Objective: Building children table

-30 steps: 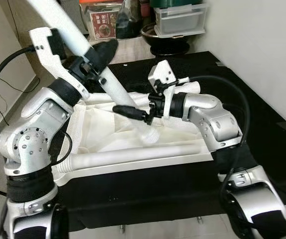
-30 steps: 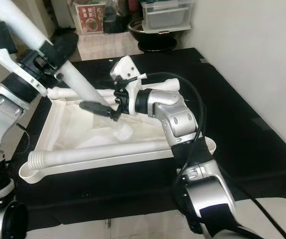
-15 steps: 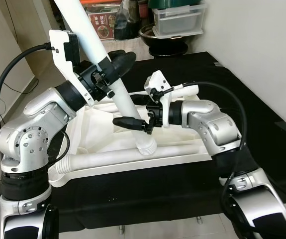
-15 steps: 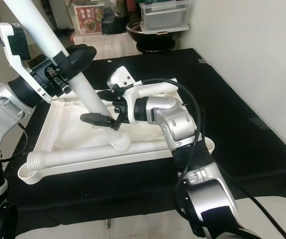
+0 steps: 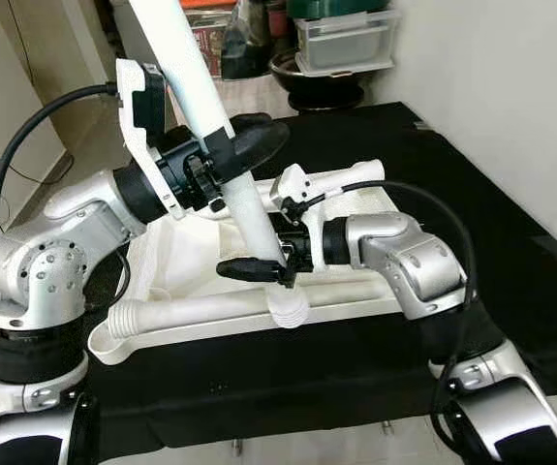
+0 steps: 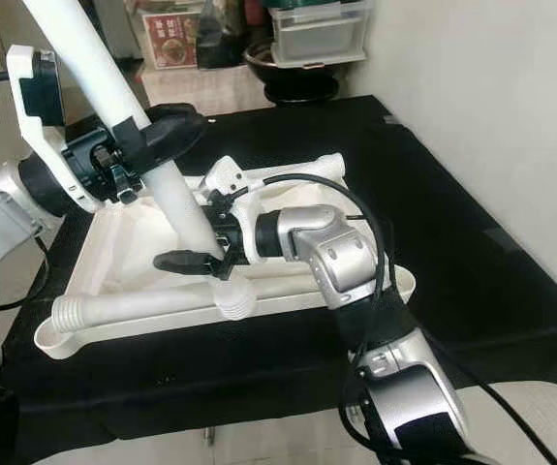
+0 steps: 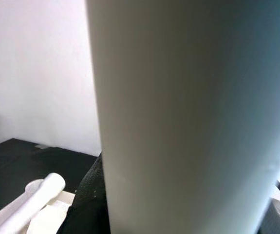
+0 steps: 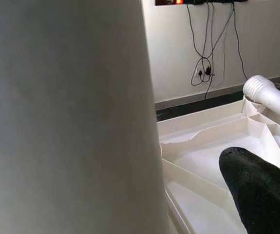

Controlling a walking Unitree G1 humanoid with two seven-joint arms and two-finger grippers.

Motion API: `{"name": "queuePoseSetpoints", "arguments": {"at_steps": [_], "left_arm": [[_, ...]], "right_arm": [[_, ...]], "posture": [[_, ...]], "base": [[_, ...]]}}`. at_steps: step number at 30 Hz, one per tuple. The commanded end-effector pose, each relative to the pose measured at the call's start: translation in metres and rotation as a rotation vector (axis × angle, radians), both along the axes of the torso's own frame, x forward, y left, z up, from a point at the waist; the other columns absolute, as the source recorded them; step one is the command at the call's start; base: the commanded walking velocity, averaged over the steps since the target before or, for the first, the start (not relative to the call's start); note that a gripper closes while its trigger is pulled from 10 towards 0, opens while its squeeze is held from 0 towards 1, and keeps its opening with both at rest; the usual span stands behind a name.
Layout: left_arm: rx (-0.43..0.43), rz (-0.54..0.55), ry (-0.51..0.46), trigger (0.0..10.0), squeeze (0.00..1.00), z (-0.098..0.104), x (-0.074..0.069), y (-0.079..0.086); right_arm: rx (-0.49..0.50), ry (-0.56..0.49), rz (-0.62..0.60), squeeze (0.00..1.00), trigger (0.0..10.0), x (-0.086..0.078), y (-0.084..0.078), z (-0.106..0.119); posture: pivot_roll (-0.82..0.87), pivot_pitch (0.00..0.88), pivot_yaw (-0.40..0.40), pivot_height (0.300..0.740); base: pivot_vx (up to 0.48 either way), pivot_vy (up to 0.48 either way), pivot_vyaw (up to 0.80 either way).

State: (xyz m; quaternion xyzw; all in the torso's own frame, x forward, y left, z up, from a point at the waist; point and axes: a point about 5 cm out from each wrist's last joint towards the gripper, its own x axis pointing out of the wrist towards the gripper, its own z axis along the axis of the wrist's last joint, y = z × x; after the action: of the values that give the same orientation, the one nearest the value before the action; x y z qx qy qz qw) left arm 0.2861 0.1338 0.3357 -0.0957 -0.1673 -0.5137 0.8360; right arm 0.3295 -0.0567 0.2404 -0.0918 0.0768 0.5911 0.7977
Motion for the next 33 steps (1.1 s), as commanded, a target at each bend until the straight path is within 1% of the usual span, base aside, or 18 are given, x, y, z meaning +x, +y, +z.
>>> {"name": "queuePoseSetpoints", "arguments": {"at_steps": [1,4,5,6,7,15,24,30,31,32,33], "left_arm": [[-0.003,-0.096,-0.061,0.0,0.0,0.012,-0.008,-0.011],[0.0,-0.097,-0.066,0.0,0.0,0.014,-0.007,-0.01],[0.001,-0.101,-0.069,0.0,0.0,0.015,-0.007,-0.01],[-0.001,-0.105,-0.072,0.0,0.0,0.016,-0.007,-0.011],[-0.003,-0.11,-0.075,0.0,0.0,0.017,-0.006,-0.011],[-0.008,-0.119,-0.082,0.0,0.0,0.02,-0.005,-0.013],[-0.012,-0.125,-0.085,0.0,0.0,0.021,-0.003,-0.013],[-0.016,-0.123,-0.084,0.0,0.0,0.022,-0.002,-0.013],[-0.022,-0.099,-0.101,2.7,0.0,0.023,-0.001,-0.013],[-0.022,-0.099,-0.101,2.7,0.0,0.023,-0.001,-0.013],[-0.039,-0.061,-0.119,10.0,1.0,0.025,0.002,-0.011]], "right_arm": [[-0.014,0.018,0.021,0.0,10.0,-0.004,0.013,-0.006],[-0.014,0.047,0.003,0.0,10.0,-0.005,0.015,-0.009],[-0.01,0.072,-0.01,0.0,9.0,-0.006,0.017,-0.011],[-0.003,0.092,-0.023,0.0,0.2,-0.006,0.019,-0.012],[0.01,0.105,-0.028,0.0,0.0,-0.007,0.021,-0.013],[0.042,0.119,-0.022,0.0,0.0,-0.01,0.027,-0.013],[0.095,0.094,-0.028,0.0,0.0,-0.011,0.031,-0.008],[0.107,0.089,-0.035,0.0,0.0,-0.01,0.031,-0.007],[0.128,0.082,-0.05,0.0,0.0,-0.009,0.031,-0.005],[0.128,0.082,-0.05,0.0,0.0,-0.009,0.031,-0.005],[0.152,0.078,-0.073,0.0,0.0,-0.006,0.031,-0.002]], "posture": [[-0.06,0.0,0.058,0.74],[-0.06,0.0,0.059,0.74],[-0.06,0.0,0.061,0.74],[-0.06,0.0,0.062,0.74],[-0.06,0.0,0.062,0.74],[-0.06,0.0,0.065,0.74],[-0.06,0.0,0.068,0.74],[-0.06,0.0,0.068,0.74],[-0.06,0.0,0.062,0.74],[-0.06,0.0,0.062,0.74],[-0.06,0.0,0.06,0.74]], "base": [[0.0,0.0,0.0],[0.0,0.0,0.0],[0.0,0.0,0.0],[0.0,0.0,0.0],[0.0,0.0,0.0],[0.0,0.0,0.0],[0.0,0.0,0.0],[0.0,0.0,0.0],[0.0,0.0,0.0],[0.0,0.0,0.0],[0.0,0.0,0.0]]}}
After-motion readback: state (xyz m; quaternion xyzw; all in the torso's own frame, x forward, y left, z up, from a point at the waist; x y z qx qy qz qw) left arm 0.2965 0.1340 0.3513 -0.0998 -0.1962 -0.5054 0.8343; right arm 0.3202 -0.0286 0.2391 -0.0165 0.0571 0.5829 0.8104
